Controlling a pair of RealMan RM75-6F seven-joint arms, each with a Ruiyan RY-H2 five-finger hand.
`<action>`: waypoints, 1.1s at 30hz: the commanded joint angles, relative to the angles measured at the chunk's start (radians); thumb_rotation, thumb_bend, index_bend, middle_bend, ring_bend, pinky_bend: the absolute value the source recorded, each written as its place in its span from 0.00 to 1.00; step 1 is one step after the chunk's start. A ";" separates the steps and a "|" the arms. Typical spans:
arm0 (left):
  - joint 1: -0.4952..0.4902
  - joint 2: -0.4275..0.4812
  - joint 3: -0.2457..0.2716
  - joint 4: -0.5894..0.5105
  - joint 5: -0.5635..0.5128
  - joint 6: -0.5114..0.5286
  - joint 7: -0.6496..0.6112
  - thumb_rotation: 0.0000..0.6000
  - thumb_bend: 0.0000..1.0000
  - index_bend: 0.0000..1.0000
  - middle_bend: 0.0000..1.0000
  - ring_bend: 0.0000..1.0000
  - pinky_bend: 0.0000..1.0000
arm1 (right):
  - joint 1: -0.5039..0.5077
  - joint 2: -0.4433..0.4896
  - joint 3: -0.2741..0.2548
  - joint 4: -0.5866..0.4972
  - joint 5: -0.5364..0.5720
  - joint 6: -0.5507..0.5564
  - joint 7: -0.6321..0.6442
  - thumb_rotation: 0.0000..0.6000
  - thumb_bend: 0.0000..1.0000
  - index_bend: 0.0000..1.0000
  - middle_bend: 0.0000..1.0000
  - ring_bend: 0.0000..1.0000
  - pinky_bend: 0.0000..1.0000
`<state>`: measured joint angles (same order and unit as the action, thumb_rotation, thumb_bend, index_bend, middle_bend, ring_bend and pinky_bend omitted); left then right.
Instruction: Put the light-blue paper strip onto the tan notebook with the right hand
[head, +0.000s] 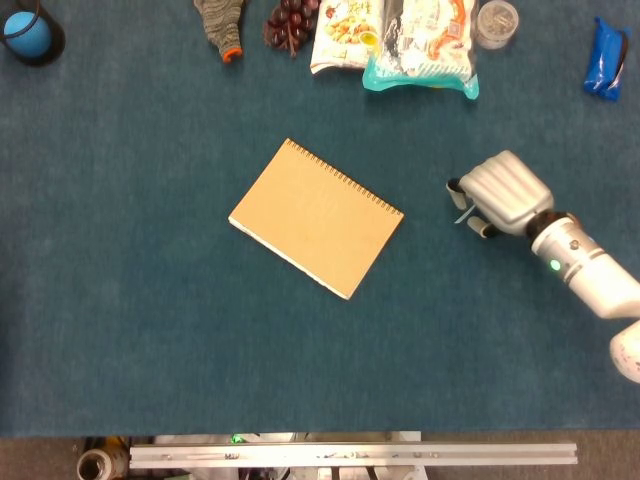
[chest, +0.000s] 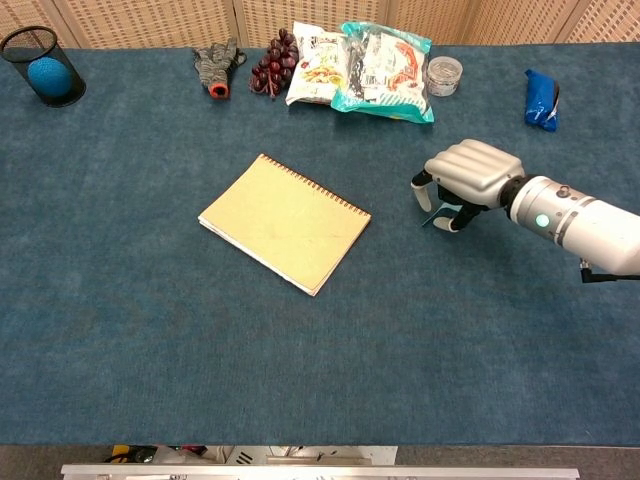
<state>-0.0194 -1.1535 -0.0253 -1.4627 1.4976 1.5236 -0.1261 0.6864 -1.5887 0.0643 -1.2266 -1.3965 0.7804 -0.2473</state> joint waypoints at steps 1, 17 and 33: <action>0.001 0.000 0.000 0.001 -0.001 0.000 -0.001 1.00 0.26 0.18 0.29 0.27 0.23 | 0.006 -0.010 -0.002 0.010 0.002 -0.002 0.002 1.00 0.27 0.55 1.00 1.00 1.00; 0.005 0.001 -0.004 0.014 -0.005 0.006 -0.018 1.00 0.26 0.18 0.29 0.27 0.23 | 0.015 -0.022 0.000 0.013 0.020 0.008 0.048 1.00 0.30 0.65 1.00 1.00 1.00; 0.009 0.016 0.002 0.002 0.013 0.017 -0.036 1.00 0.26 0.18 0.28 0.27 0.23 | 0.093 -0.022 0.163 -0.165 0.272 -0.176 0.363 1.00 0.30 0.65 1.00 1.00 1.00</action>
<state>-0.0105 -1.1380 -0.0230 -1.4609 1.5106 1.5406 -0.1614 0.7566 -1.5936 0.1992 -1.3754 -1.1640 0.6403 0.0870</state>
